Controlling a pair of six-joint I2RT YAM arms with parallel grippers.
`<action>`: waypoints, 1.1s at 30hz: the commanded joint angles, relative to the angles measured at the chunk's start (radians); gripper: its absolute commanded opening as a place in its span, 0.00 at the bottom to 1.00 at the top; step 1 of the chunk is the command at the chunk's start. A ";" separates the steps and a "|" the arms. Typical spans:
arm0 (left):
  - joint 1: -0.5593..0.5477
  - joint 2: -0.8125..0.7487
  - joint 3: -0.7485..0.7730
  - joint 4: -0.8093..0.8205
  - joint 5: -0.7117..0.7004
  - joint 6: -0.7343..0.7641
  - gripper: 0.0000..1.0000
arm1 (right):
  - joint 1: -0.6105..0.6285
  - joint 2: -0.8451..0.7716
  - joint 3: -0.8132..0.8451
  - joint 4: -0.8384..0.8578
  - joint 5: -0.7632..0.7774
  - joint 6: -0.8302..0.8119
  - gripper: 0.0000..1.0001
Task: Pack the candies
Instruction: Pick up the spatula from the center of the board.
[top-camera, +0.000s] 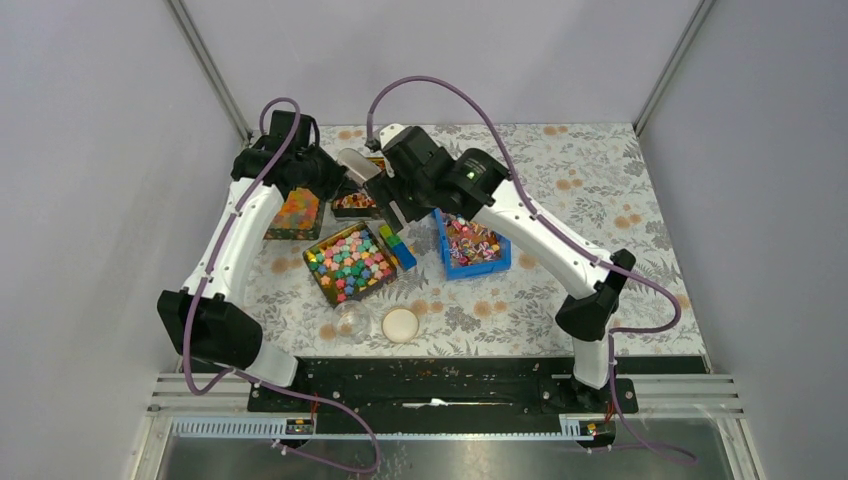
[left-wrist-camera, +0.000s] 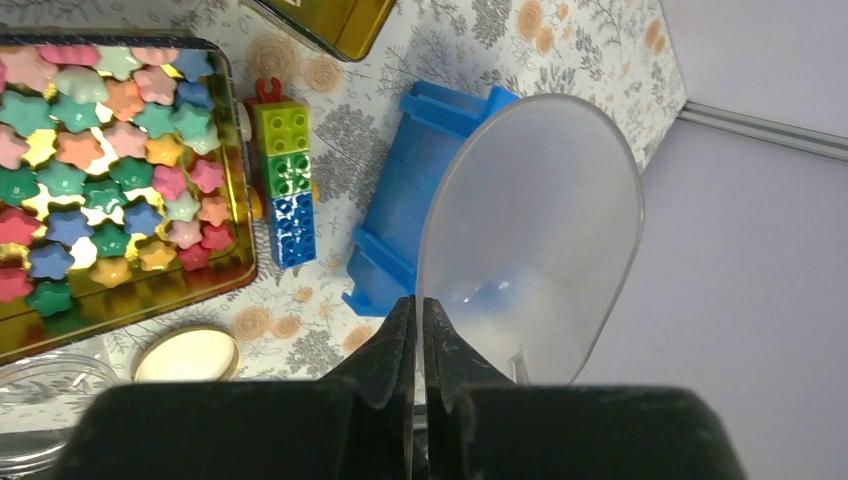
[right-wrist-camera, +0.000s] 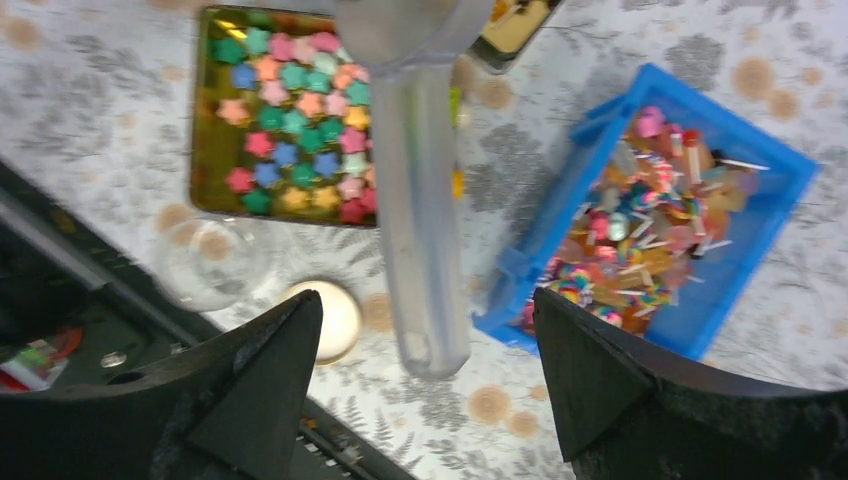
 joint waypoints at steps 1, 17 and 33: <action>0.019 0.007 0.002 0.048 0.115 -0.073 0.00 | 0.034 0.023 0.013 -0.022 0.235 -0.117 0.84; 0.024 0.028 -0.036 0.055 0.247 -0.108 0.00 | 0.157 0.043 -0.085 0.048 0.527 -0.246 0.79; 0.024 -0.073 -0.139 0.086 0.279 -0.125 0.02 | 0.181 0.061 -0.091 0.058 0.622 -0.251 0.00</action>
